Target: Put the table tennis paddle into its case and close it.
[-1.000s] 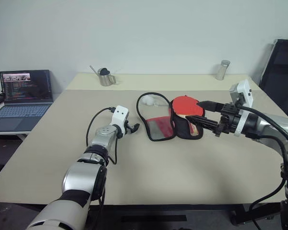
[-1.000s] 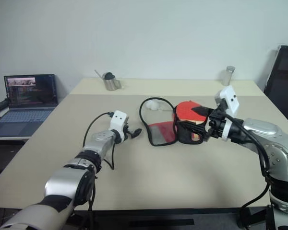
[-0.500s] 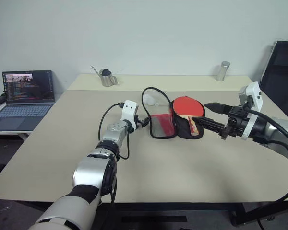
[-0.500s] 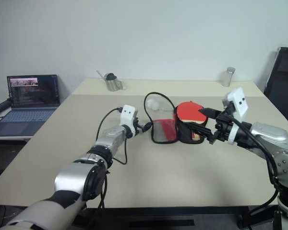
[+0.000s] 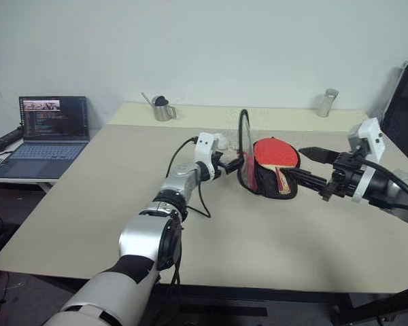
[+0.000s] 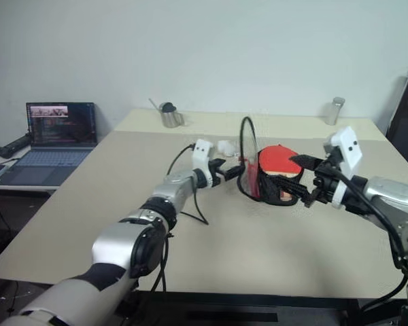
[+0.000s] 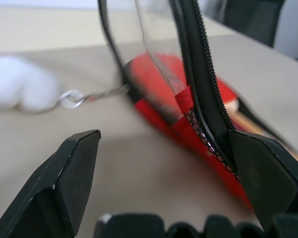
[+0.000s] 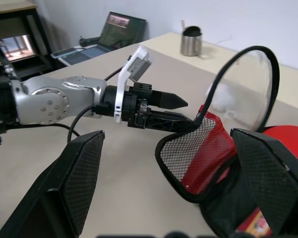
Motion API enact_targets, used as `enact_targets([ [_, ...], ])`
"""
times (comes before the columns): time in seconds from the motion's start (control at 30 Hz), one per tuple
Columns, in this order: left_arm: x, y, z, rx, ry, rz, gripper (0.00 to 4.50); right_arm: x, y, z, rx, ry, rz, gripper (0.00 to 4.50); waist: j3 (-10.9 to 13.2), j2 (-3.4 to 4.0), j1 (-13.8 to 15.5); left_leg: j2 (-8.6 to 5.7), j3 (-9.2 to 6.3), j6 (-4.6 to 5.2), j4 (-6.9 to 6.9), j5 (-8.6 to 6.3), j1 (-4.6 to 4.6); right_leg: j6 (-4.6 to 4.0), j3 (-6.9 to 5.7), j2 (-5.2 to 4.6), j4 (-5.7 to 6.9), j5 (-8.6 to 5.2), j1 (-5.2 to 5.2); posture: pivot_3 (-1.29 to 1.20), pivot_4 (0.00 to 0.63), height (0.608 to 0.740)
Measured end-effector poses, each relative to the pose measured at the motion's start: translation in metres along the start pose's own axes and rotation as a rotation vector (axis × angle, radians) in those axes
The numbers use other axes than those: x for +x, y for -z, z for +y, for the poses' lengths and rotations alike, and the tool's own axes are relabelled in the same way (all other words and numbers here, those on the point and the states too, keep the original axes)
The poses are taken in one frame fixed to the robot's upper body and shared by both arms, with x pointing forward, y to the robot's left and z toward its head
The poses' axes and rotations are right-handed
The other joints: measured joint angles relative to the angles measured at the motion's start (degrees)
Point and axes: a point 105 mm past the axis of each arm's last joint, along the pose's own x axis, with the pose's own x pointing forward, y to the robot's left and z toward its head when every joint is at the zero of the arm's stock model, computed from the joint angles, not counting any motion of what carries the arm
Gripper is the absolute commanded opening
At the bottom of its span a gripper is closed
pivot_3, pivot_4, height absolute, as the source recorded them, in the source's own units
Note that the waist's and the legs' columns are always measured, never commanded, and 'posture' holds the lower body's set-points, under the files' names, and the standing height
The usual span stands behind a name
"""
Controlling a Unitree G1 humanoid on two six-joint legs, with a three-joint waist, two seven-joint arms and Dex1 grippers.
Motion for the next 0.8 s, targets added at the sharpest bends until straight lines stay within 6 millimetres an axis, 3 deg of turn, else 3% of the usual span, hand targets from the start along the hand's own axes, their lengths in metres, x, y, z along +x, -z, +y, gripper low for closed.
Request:
enact_targets([
  [0.23,0.032,-0.002,-0.057,0.025,0.102,0.008,4.5,-0.006,0.0,0.003,0.004,0.031,0.0,4.47,0.0,-0.02,0.0,0.01,0.01,0.0,0.0,0.0,0.0,0.0,0.01,0.01,0.01,0.0,0.0,0.0,0.15,0.74],
  [0.47,0.039,-0.009,-0.069,0.032,0.103,-0.004,4.5,-0.009,0.002,0.001,0.005,0.066,0.013,4.47,0.0,-0.02,-1.0,0.09,0.05,0.0,-0.05,0.01,0.09,0.0,0.04,0.1,0.07,0.0,0.0,0.0,0.15,0.74],
  [0.57,0.035,-0.017,-0.064,-0.014,0.118,-0.041,4.5,-0.01,0.004,-0.005,-0.003,0.102,0.027,4.47,0.0,-0.02,-1.0,0.08,0.11,0.0,-0.05,0.01,0.1,0.0,0.05,0.09,0.07,0.0,0.0,0.0,0.15,0.74],
  [0.8,-0.003,-0.044,-0.019,-0.024,0.21,-0.12,4.5,0.002,0.03,-0.042,0.087,0.237,0.094,4.47,0.0,-0.01,-1.3,0.1,0.19,0.0,-0.05,0.02,0.18,0.0,0.04,0.12,0.11,0.0,0.0,0.0,0.15,0.74],
])
